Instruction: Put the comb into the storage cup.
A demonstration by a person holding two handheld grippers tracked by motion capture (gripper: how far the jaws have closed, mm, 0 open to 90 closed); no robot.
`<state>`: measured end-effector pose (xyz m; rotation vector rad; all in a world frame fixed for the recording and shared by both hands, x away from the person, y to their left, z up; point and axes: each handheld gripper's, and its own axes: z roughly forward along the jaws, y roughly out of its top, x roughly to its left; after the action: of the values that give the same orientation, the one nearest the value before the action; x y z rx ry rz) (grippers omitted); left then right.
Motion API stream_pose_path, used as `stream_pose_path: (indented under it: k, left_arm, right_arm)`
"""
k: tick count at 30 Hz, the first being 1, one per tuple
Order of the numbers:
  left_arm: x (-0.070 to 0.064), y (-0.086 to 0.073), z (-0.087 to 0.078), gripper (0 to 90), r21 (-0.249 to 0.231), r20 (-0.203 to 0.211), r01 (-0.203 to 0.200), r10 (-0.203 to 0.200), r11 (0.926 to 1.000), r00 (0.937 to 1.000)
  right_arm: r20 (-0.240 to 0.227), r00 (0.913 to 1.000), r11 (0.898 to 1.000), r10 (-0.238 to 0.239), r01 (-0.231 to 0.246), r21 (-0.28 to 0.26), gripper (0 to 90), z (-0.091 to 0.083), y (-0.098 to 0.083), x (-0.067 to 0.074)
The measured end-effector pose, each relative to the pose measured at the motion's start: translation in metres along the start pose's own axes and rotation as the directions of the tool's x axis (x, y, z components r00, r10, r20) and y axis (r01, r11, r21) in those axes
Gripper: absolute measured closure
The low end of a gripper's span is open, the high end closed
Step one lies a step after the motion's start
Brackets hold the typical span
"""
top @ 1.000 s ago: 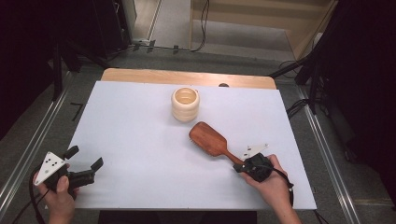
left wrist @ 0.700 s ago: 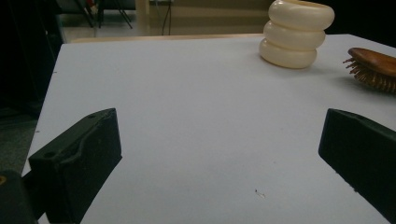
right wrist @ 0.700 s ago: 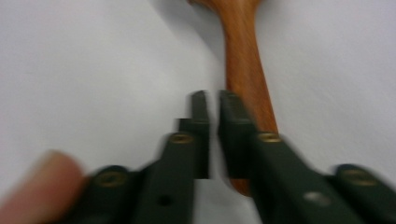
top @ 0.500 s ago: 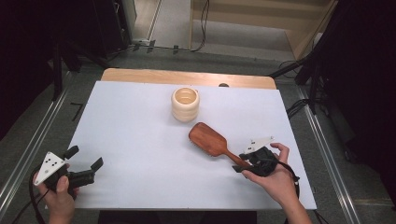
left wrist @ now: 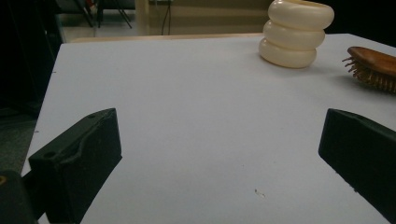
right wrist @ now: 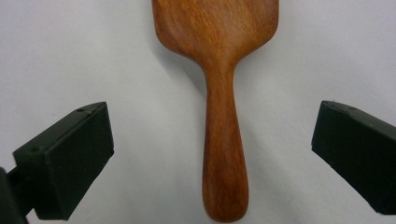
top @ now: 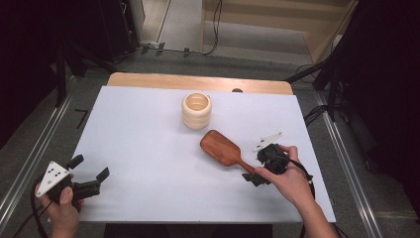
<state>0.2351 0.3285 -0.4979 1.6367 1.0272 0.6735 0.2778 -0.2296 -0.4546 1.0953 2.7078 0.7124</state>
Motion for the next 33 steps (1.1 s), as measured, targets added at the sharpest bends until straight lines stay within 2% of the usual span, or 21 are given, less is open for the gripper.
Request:
stream_pose_path:
  k: [5, 8, 10, 11, 15, 17, 19, 23, 28, 33]
  left_arm:
    - [0.0, 0.0, 0.0, 0.0, 0.001, 0.0, 0.001, -0.001, 1.0, 1.0]
    - [0.0, 0.0, 0.0, 0.0, 0.001, 0.001, 0.001, -0.001, 1.0, 1.0]
    - [0.0, 0.0, 0.0, 0.0, 0.0, 0.001, 0.001, -0.001, 1.0, 1.0]
    - [0.0, 0.0, 0.0, 0.0, 0.001, 0.001, 0.001, -0.001, 1.0, 1.0]
    - [0.0, 0.0, 0.0, 0.0, 0.0, 0.001, 0.001, -0.001, 1.0, 1.0]
    - [0.0, 0.0, 0.0, 0.0, 0.0, 0.001, 0.001, -0.001, 1.0, 1.0]
    - [0.0, 0.0, 0.0, 0.0, -0.002, 0.0, 0.001, -0.001, 1.0, 1.0]
    - [0.0, 0.0, -0.001, 0.0, 0.0, -0.001, 0.003, -0.003, 1.0, 1.0]
    - [0.0, 0.0, 0.0, 0.0, -0.001, -0.001, 0.001, -0.001, 1.0, 1.0]
    - [0.0, 0.0, 0.0, 0.0, 0.0, 0.0, 0.001, -0.001, 1.0, 1.0]
  right_arm:
    - [0.004, 1.0, 1.0, -0.002, 0.002, 0.024, 0.7, 0.012, 0.007, -0.001]
    - [0.014, 0.9998, 0.999, -0.01, 0.01, 0.035, 5.5, 0.018, 0.01, 0.0]
    - [0.027, 0.9994, 0.999, -0.02, 0.018, 0.047, 11.9, 0.021, 0.011, 0.001]
    - [0.033, 0.9994, 0.999, -0.013, 0.011, 0.051, 12.6, 0.022, 0.012, 0.001]
    - [0.057, 0.9984, 0.998, 0.004, -0.008, 0.067, 27.0, 0.028, 0.014, -0.002]
    - [0.037, 0.9993, 0.997, 0.001, -0.003, 0.071, 37.5, 0.03, 0.015, -0.002]
    - [0.036, 0.9993, 0.997, -0.011, 0.008, 0.082, 39.7, 0.034, 0.017, -0.003]
    - [0.034, 0.9994, 0.994, 0.003, -0.007, 0.109, 47.8, 0.04, 0.02, -0.006]
    - [0.03, 0.9995, 0.991, 0.002, -0.006, 0.133, 52.0, 0.047, 0.023, -0.008]
    - [0.031, 0.9995, 0.992, 0.005, -0.009, 0.123, 58.4, 0.05, 0.024, -0.008]
